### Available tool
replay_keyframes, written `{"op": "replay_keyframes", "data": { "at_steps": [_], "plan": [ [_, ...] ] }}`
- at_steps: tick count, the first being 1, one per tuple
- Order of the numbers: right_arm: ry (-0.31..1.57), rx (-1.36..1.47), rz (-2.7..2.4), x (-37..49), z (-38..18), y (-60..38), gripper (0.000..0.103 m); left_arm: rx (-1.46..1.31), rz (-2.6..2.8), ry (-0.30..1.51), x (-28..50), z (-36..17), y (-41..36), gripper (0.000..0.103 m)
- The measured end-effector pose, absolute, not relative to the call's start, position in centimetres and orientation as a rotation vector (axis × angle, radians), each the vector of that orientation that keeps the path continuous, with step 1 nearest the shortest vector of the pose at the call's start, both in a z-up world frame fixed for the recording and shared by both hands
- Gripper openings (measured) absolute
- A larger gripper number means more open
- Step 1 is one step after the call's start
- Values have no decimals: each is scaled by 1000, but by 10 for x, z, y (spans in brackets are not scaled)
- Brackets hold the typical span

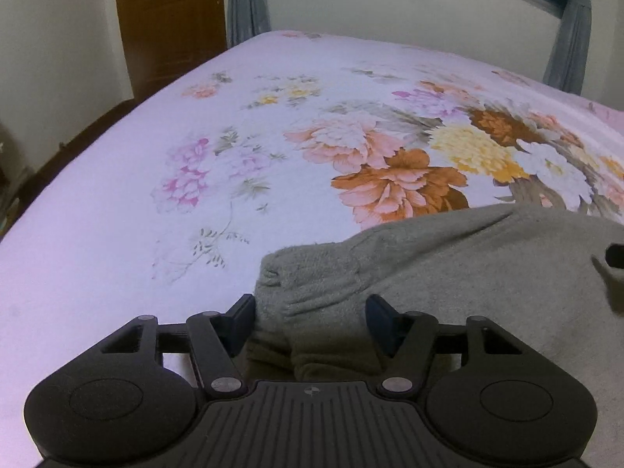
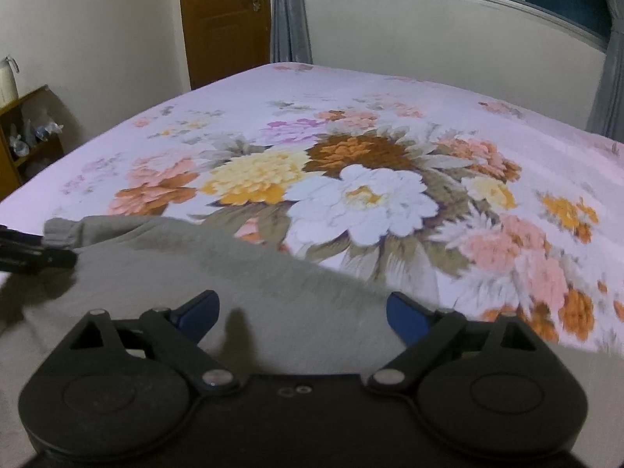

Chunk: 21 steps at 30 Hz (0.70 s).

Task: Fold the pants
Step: 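Move both tools down toward the waistband of the grey sweatpants, then close the left tool on the waistband while the right tool pinches the waistband edge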

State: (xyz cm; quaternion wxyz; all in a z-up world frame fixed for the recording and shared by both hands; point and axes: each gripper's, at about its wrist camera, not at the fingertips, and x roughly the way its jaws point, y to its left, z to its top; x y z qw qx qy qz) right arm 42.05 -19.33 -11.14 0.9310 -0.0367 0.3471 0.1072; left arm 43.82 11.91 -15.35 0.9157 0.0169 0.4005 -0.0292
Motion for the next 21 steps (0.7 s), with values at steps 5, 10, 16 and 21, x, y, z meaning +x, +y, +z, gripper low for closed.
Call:
{"op": "replay_keyframes", "data": {
  "at_steps": [5,10,16,21],
  "plan": [
    [721,-138,233,438,-111,-196,93,31,-89,810,433,-150,125,50],
    [798,-108,337,445,-118,-194,36,70,-121,792,426,-141,118,27],
    [778,-74,397,425,-103,-197,6,81,-131,738,406,-125,120,21],
    [700,-74,425,370,-73,-198,5,74,-145,674,372,-98,123,19]
  ]
}}
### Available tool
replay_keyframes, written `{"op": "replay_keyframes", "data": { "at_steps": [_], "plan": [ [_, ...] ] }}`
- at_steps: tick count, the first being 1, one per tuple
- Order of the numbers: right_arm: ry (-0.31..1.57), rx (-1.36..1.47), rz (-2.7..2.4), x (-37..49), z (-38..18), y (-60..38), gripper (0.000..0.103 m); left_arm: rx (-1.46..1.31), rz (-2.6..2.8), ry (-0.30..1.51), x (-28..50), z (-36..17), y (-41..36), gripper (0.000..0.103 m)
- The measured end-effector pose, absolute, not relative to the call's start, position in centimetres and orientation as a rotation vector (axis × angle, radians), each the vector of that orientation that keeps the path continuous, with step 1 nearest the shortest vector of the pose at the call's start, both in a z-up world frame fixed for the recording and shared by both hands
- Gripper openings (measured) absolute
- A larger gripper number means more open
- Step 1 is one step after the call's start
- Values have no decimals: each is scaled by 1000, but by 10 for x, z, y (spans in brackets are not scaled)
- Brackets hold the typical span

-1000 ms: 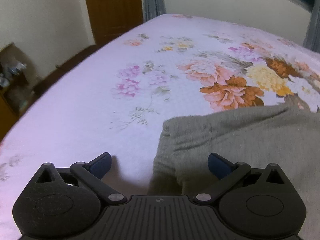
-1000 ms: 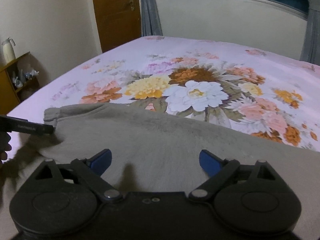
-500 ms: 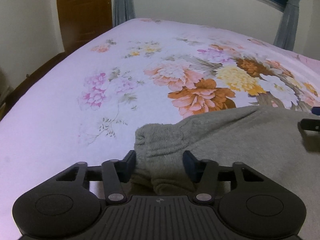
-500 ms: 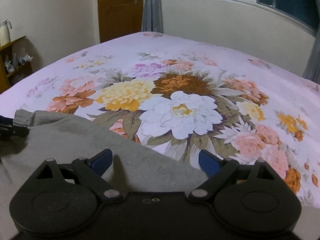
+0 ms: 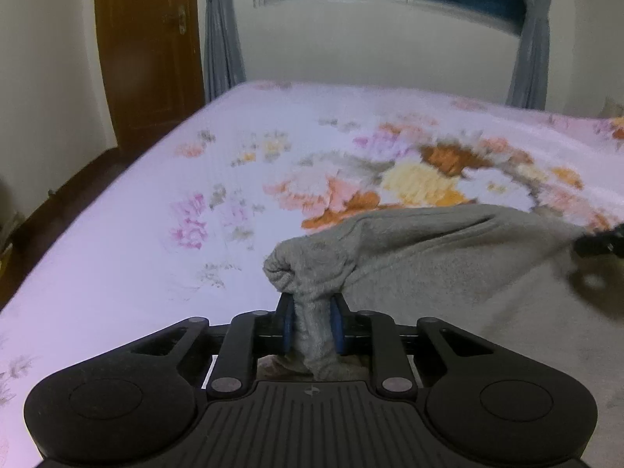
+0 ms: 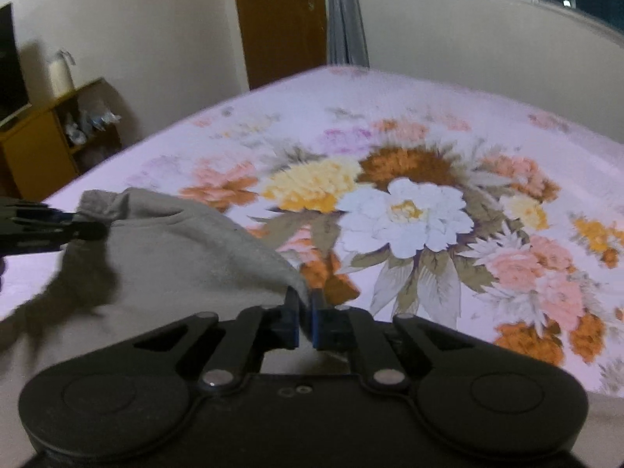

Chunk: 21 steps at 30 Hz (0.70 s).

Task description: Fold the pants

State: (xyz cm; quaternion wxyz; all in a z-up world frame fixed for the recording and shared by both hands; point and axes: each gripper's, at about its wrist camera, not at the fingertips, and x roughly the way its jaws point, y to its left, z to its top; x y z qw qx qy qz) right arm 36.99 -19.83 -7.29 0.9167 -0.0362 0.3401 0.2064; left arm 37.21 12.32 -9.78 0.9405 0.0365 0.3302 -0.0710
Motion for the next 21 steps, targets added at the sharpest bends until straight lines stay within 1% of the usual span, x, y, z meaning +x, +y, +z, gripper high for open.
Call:
{"op": "replay_keyframes", "data": {
  "at_steps": [4,7,9,13,14,16,18,19,20,21],
  "plan": [
    [665,-82,443,298,-54,-198,5,59,-170,641,328,-76,131,18],
    [666,-61,449,242,-51,-196,5,46,-180,655,289,-69,141,17],
    [676,-29,447,211,-55,-193,5,39,-166,682,263,-70,148,14],
    [743,6,432,169,-82,-181,6,32,-105,767,225,-86,160,14],
    [763,7,419,163,-91,-178,7,32,-71,793,217,-92,162,14],
    [815,7,402,159,-106,-174,14,-2,-22,866,206,-104,169,14],
    [819,5,367,157,-108,-172,17,-41,-1,894,196,-107,174,15],
    [820,17,362,155,-103,-172,18,-53,7,891,188,-104,176,19],
    [814,32,357,151,-99,-174,20,-67,11,901,183,-99,179,25],
    [804,45,353,147,-95,-177,23,-98,15,914,178,-95,183,54]
  ]
}}
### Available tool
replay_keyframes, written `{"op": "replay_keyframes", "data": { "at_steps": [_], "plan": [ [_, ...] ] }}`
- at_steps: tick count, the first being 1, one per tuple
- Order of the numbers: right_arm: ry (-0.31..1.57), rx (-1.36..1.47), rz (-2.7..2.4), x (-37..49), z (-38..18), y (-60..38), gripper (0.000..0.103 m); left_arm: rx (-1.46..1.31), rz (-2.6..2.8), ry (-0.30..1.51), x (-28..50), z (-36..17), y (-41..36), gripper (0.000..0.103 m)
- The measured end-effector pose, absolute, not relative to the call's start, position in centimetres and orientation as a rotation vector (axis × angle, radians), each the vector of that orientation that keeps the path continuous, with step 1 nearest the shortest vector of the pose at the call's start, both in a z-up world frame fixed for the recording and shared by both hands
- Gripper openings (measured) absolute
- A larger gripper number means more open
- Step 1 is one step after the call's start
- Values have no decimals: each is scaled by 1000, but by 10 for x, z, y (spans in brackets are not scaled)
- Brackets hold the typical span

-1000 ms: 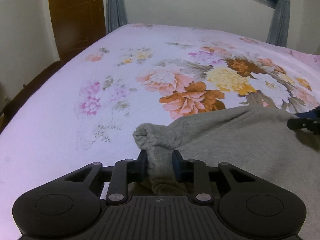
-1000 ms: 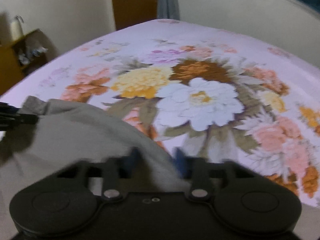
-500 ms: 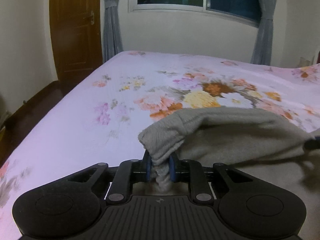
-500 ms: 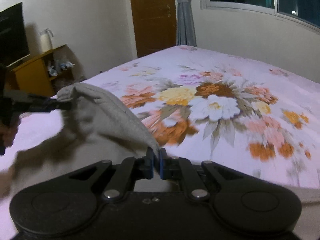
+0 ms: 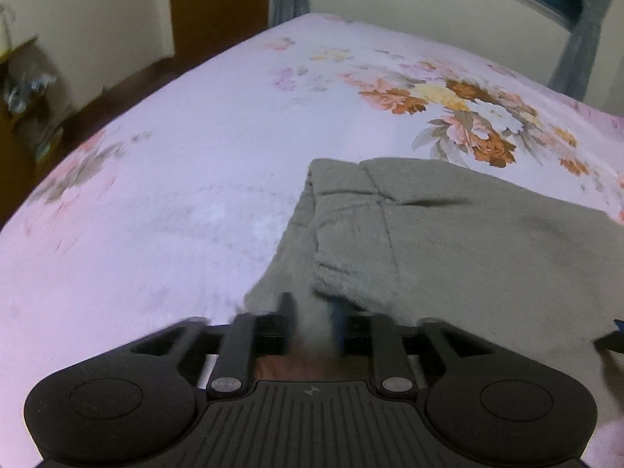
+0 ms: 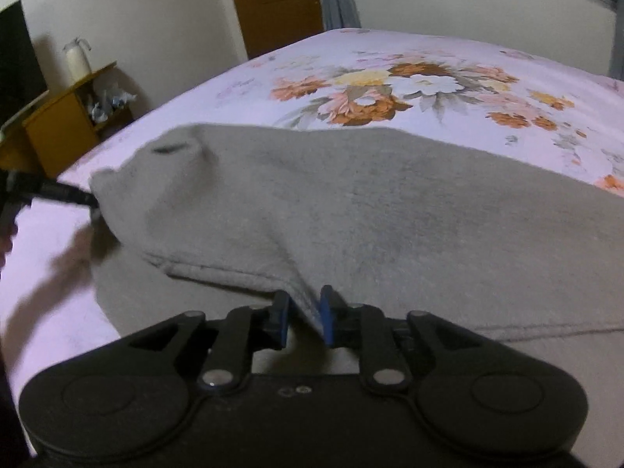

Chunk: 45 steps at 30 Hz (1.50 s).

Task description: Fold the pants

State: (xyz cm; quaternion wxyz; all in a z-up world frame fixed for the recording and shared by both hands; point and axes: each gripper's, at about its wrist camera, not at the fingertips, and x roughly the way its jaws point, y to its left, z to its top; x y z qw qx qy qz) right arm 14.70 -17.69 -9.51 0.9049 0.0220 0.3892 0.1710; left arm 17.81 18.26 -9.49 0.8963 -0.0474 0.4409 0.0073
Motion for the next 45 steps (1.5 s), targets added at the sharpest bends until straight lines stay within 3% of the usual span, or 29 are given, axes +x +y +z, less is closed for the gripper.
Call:
{"op": "replay_keyframes", "data": {
  "at_steps": [1,2,8,10,13,33,36,37,40,41,42,45],
  "plan": [
    [799,69,350,142,-91,-181,24,-141,22,910,173,-89,186,88],
    [811,99,342,139,-90,-186,26,-189,33,882,164,-83,191,97],
    [880,232,249,132,-100,-210,29,-414,-42,890,151,-82,188,99],
    [886,257,234,129,-100,-210,29,-519,-51,910,154,-93,184,83],
    [889,249,229,120,-95,-205,29,-594,-68,941,159,-109,173,73],
    [930,355,174,128,-102,-208,34,-787,-94,932,179,-153,148,73],
    [910,474,129,137,-105,-222,36,-792,-68,900,186,-151,151,39],
    [899,537,110,141,-108,-229,36,-797,-55,894,187,-152,153,33],
    [868,751,47,152,-122,-248,34,-812,-32,888,191,-153,158,22],
    [855,816,18,154,-127,-253,24,-806,-32,886,193,-153,158,21],
    [847,849,-8,154,-129,-255,7,-793,-36,884,194,-151,158,18],
    [801,799,-2,145,-120,-246,6,-759,-62,847,194,-137,162,13]
  ]
}}
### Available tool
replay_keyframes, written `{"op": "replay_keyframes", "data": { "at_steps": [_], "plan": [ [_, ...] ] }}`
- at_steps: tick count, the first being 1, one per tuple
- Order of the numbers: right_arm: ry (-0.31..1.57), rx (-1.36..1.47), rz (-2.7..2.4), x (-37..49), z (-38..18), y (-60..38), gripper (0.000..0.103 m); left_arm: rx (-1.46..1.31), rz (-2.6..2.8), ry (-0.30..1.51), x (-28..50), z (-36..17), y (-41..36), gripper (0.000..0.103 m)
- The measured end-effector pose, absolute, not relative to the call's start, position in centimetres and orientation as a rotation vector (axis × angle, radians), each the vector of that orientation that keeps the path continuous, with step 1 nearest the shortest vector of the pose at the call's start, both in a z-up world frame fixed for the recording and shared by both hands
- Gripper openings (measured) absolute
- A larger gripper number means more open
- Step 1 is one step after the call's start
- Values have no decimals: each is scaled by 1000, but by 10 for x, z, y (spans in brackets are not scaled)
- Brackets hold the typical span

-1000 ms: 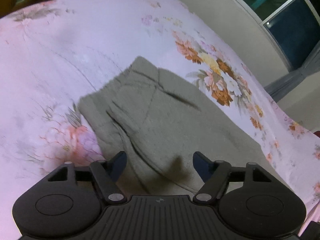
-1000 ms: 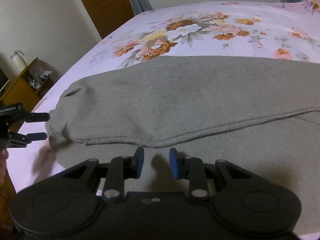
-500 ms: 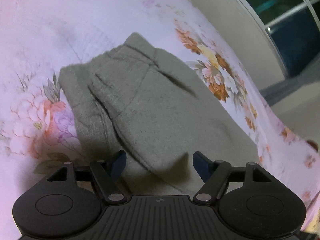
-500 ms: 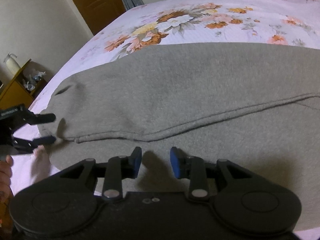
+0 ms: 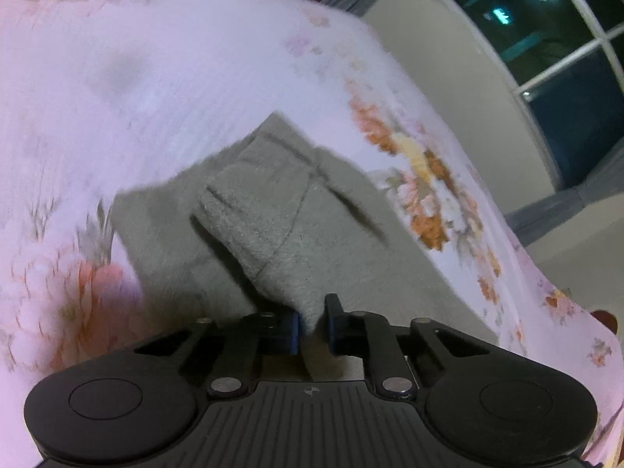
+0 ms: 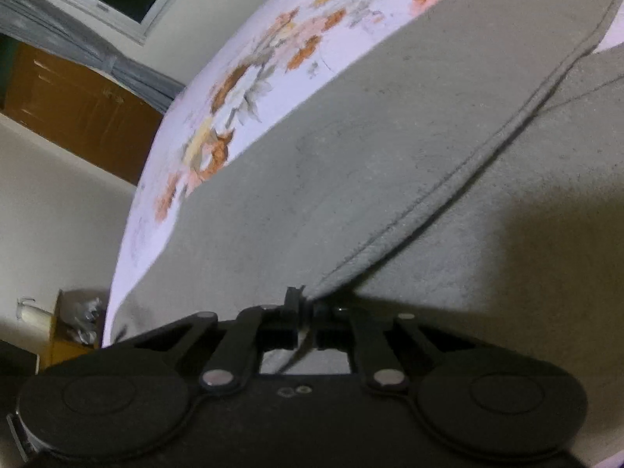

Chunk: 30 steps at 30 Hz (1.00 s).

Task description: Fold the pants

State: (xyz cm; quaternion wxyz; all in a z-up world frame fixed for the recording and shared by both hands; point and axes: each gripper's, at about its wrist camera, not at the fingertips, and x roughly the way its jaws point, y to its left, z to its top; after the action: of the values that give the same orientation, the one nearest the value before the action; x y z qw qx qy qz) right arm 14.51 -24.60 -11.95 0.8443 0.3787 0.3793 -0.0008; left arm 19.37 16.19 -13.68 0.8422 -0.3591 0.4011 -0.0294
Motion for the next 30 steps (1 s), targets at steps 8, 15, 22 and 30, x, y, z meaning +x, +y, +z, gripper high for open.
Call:
{"op": "replay_keyframes", "data": {
  "at_steps": [8,15,22,30],
  "plan": [
    [668,507,185,89,-47,-194,6,-694,-114,766,172,-95,199,12],
    [867,422,173,83,-109,-161,6,-645,-49,882,164,-151,211,12],
    [838,382,140,86,-103,-163,10,-531,-60,867,165,-136,200,12],
    [843,448,141,67,-89,-199,23,-467,-14,832,139,-112,188,18]
  ]
}}
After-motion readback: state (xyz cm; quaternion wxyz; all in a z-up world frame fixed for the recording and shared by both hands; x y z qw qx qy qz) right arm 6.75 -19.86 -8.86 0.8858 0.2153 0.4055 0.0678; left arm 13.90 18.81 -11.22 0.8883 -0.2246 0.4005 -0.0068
